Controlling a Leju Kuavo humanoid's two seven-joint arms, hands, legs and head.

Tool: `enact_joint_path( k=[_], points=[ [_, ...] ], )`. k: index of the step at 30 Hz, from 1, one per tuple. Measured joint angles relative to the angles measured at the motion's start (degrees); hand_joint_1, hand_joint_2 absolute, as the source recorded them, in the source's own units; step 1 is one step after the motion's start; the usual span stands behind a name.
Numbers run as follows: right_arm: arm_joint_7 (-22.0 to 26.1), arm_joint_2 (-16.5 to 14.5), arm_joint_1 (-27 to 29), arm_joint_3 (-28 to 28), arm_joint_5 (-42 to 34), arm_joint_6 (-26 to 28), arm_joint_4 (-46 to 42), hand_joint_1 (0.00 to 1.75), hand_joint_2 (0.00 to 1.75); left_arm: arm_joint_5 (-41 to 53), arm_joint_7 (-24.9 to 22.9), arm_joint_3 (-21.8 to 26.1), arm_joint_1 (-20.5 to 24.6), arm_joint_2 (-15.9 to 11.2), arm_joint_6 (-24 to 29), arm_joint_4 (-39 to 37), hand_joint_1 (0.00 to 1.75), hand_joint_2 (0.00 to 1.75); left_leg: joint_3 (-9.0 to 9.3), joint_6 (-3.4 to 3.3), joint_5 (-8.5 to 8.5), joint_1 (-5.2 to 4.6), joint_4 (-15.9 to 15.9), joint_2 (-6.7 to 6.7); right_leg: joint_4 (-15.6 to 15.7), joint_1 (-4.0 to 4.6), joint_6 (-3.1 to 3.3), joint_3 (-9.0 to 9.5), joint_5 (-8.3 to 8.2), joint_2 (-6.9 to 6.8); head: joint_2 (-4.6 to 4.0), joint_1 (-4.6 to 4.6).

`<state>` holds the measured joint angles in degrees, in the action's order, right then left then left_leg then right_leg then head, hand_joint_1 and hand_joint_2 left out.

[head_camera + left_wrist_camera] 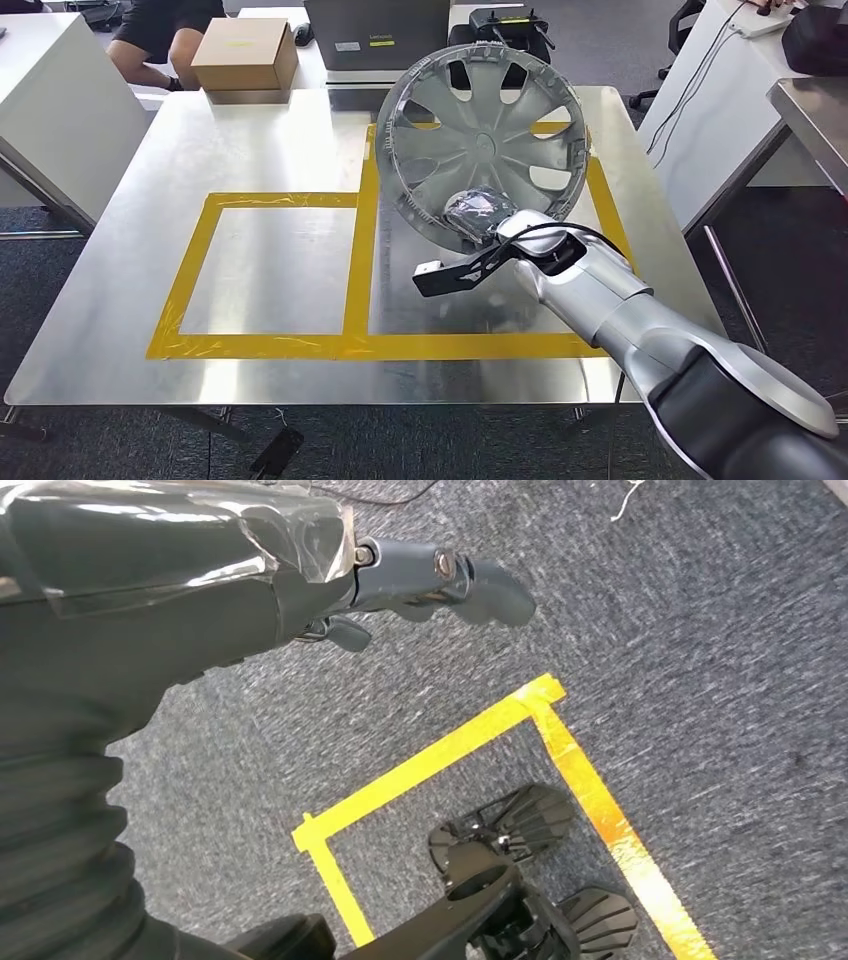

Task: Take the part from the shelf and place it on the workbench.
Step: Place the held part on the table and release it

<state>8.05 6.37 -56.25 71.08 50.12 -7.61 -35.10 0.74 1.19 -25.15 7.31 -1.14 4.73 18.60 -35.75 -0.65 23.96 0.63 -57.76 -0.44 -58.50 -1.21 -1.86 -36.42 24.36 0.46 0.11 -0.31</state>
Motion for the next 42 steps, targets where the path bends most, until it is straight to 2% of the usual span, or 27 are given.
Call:
enact_joint_path(
  k=[3,4,6,7,8,9,11,13,15,18,19,21,22,23,24,25,26,27,29,33,35,37,38,39,40,41,42],
  points=[
    [0.0,0.0,0.0,-0.1,0.0,0.0,0.7,1.75,1.75,0.0,0.0,0.0,0.0,-0.1,0.0,0.0,0.0,1.75,-0.88,0.55,1.44,0.28,-1.9,0.15,0.0,-0.33,0.82,0.14,-0.03,0.09,0.0,-0.03],
    [0.0,-0.1,0.0,-0.1,0.0,0.0,0.8,1.75,1.75,0.0,0.0,0.0,0.0,-0.1,0.0,0.0,0.0,1.75,-2.04,0.81,2.91,0.36,-4.4,0.22,0.0,-0.42,1.11,0.23,-0.02,0.1,0.0,-0.04],
    [0.0,-0.2,0.1,-0.2,0.0,0.0,1.1,1.75,1.75,0.0,0.0,0.0,0.0,0.0,0.0,0.0,0.0,1.75,-5.76,1.16,6.44,0.44,-12.3,0.31,0.0,-0.22,1.43,0.28,0.05,0.12,0.0,-0.06],
    [0.0,-0.2,0.1,-0.1,0.0,0.0,1.2,1.75,1.75,0.0,0.0,0.0,0.0,0.0,0.0,0.0,0.0,1.75,-7.45,1.19,7.46,0.45,-15.7,0.31,0.0,-0.08,1.49,0.31,0.08,0.13,0.0,-0.06],
    [0.0,-0.2,0.1,-0.1,0.0,-0.1,1.4,1.75,1.75,0.0,0.0,0.1,0.0,0.0,0.0,0.0,0.0,1.75,-8.32,1.09,7.45,0.44,-17.2,0.31,0.0,0.07,1.54,0.36,0.12,0.15,0.0,-0.06],
    [0.0,-0.2,0.2,-0.1,0.0,-0.2,1.5,1.75,1.75,0.0,0.0,0.1,0.0,0.0,0.0,0.0,0.0,1.75,-8.03,0.84,6.34,0.41,-16.4,0.31,0.0,0.22,1.58,0.45,0.16,0.18,0.0,-0.06],
    [0.0,-0.3,0.0,-0.1,0.1,-1.0,1.8,1.75,1.75,0.0,0.0,0.1,0.0,-0.1,-0.1,0.0,0.0,1.75,-4.59,-0.24,2.37,0.09,-9.0,0.29,0.0,0.42,1.66,0.74,0.25,0.29,0.0,-0.05],
    [0.0,-0.4,-0.3,-0.1,0.2,-2.8,2.2,1.75,1.75,-0.1,0.0,0.1,0.1,-0.2,-0.1,0.0,0.0,1.75,-1.19,-1.36,0.16,-0.42,-2.6,0.32,0.1,0.68,1.64,0.71,0.28,0.37,0.0,-0.03],
    [0.1,-0.5,-0.5,-0.1,0.0,-5.4,2.7,1.75,1.75,-0.3,-0.1,0.1,0.3,-0.3,-0.1,0.0,0.0,1.75,-0.33,-1.84,0.31,-0.78,-1.1,0.37,0.2,0.79,1.43,0.47,0.15,0.33,0.0,-0.03],
    [0.3,-0.5,-0.8,-0.1,-0.8,-10.3,3.7,1.75,1.75,-0.6,-0.1,0.1,0.4,-0.3,0.0,0.0,0.0,1.75,0.39,-2.13,-0.26,-0.5,0.5,0.46,-0.7,0.82,0.98,-0.17,0.73,0.15,0.0,0.02],
    [0.3,-0.4,-1.0,-0.1,-1.1,-11.7,4.1,1.75,1.75,-0.6,-0.1,0.1,0.5,-0.2,0.1,0.0,0.0,1.75,0.65,-2.21,-0.53,-0.34,1.0,0.51,-2.8,0.83,1.02,-1.18,1.75,0.1,0.0,0.04],
    [0.3,-0.3,-1.1,0.1,-1.7,-14.0,4.8,1.75,1.75,-0.7,-0.1,0.1,0.7,-0.1,0.2,0.0,0.0,1.75,0.71,-2.32,-0.72,-0.26,1.2,0.53,-10.2,0.7,1.19,-4.68,4.68,0.05,0.0,0.05],
    [0.3,-0.3,-1.1,0.2,-2.0,-15.3,5.1,1.75,1.75,-0.7,-0.2,0.1,0.7,0.0,0.3,0.0,0.0,1.75,0.7,-2.33,-0.72,-0.26,1.2,0.52,-13.7,0.62,1.06,-6.4,5.78,0.05,0.0,0.05],
    [0.2,-0.2,-1.0,0.4,-2.2,-16.7,5.4,1.75,1.75,-0.6,-0.2,0.1,0.7,0.0,0.4,0.0,0.0,1.75,0.7,-2.32,-0.7,-0.26,1.2,0.46,-15.7,0.5,0.71,-7.36,6.15,0.04,0.0,0.04],
    [0.1,0.0,-1.0,0.5,-2.3,-18.1,5.6,1.75,1.75,-0.5,-0.3,0.1,0.7,0.0,0.6,0.0,0.0,1.75,0.7,-2.27,-0.67,-0.24,1.1,0.36,-15.4,0.33,0.19,-7.26,5.65,0.02,0.0,0.04],
    [0.2,0.2,-1.0,0.6,-2.4,-19.4,5.9,1.75,1.75,-0.3,-0.4,0.0,0.8,0.1,0.7,0.0,0.0,1.75,0.71,-2.16,-0.59,-0.2,1.0,0.24,-12.7,0.1,-0.43,-5.96,4.36,-0.04,0.0,0.04],
    [0.3,0.4,-1.2,0.7,-2.4,-20.6,6.1,1.75,1.75,-0.2,-0.5,-0.1,0.9,0.1,0.7,0.0,0.0,1.75,0.68,-1.95,-0.43,-0.17,0.7,0.11,-8.5,-0.12,-1.01,-3.89,2.72,-0.2,0.0,0.04],
    [0.5,0.6,-1.4,1.0,-2.4,-21.8,6.2,1.75,1.75,0.0,-0.6,-0.3,1.0,0.1,0.7,0.0,0.0,1.75,0.48,-1.62,-0.2,-0.27,0.3,0.03,-4.6,-0.17,-1.23,-1.93,1.48,-0.31,0.0,0.04],
    [1.3,0.9,-1.8,1.5,-2.4,-24.1,6.3,1.75,1.75,0.3,-1.0,-0.5,1.4,0.1,0.7,0.0,0.0,1.75,0.07,-1.02,0.16,-0.45,-0.4,0.0,-0.5,-0.1,-0.81,0.17,0.35,-0.32,0.0,-0.01],
    [3.3,1.8,-2.5,2.7,-4.9,-28.9,6.1,1.75,1.75,0.8,-1.5,-1.2,1.9,0.1,0.7,0.0,0.0,1.75,-0.64,-0.16,1.04,-0.24,-1.5,0.08,-0.2,-0.29,0.64,0.31,0.24,-0.06,0.0,-0.07],
    [4.1,2.4,-2.8,3.3,-7.2,-30.8,5.7,0.87,0.87,1.1,-1.7,-1.8,2.2,0.0,0.7,0.0,0.0,1.75,-2.87,0.45,3.92,-0.01,-6.4,0.18,-0.2,-0.53,1.11,0.43,0.2,0.02,0.0,-0.13],
    [4.7,3.0,-3.0,3.9,-9.3,-32.2,5.1,0.0,0.0,1.3,-2.0,-2.4,2.5,0.0,0.7,0.0,0.0,1.75,-6.43,0.86,7.16,0.13,-14.2,0.27,-0.2,-0.44,1.28,0.45,0.23,0.05,0.0,-0.15],
    [4.8,3.3,-3.0,4.2,-10.3,-32.7,4.8,0.0,0.0,1.3,-2.1,-2.6,2.6,0.0,0.7,0.0,0.0,1.31,-7.65,0.91,7.75,0.15,-16.6,0.3,-0.2,-0.37,1.28,0.47,0.25,0.07,0.0,-0.15],
    [4.9,3.6,-3.0,4.5,-11.0,-32.9,4.5,0.0,0.0,1.3,-2.3,-2.8,2.6,0.0,0.7,0.0,0.0,0.87,-7.86,0.83,7.23,0.14,-17.0,0.32,-0.2,-0.3,1.29,0.53,0.27,0.1,0.0,-0.15],
    [5.0,3.9,-3.0,4.8,-11.6,-33.0,4.2,0.0,0.0,1.3,-2.5,-3.0,2.7,0.0,0.8,0.1,0.0,0.44,-6.99,0.62,5.8,0.13,-15.1,0.32,-0.2,-0.22,1.29,0.62,0.28,0.16,0.0,-0.16],
    [4.9,4.1,-3.1,5.0,-12.0,-33.0,3.8,0.0,0.0,1.2,-2.7,-3.1,2.7,-0.1,0.8,0.1,0.0,0.0,-5.28,0.27,3.82,0.08,-11.6,0.31,-0.2,-0.15,1.28,0.73,0.29,0.24,0.0,-0.16],
    [4.8,4.3,-3.3,5.2,-12.4,-32.9,3.5,0.0,0.0,1.2,-2.8,-3.2,2.9,-0.1,0.9,0.1,0.0,0.0,-3.24,-0.16,2.21,-0.03,-7.6,0.29,-0.2,-0.06,1.26,0.79,0.3,0.32,0.0,-0.15]
  ],
)
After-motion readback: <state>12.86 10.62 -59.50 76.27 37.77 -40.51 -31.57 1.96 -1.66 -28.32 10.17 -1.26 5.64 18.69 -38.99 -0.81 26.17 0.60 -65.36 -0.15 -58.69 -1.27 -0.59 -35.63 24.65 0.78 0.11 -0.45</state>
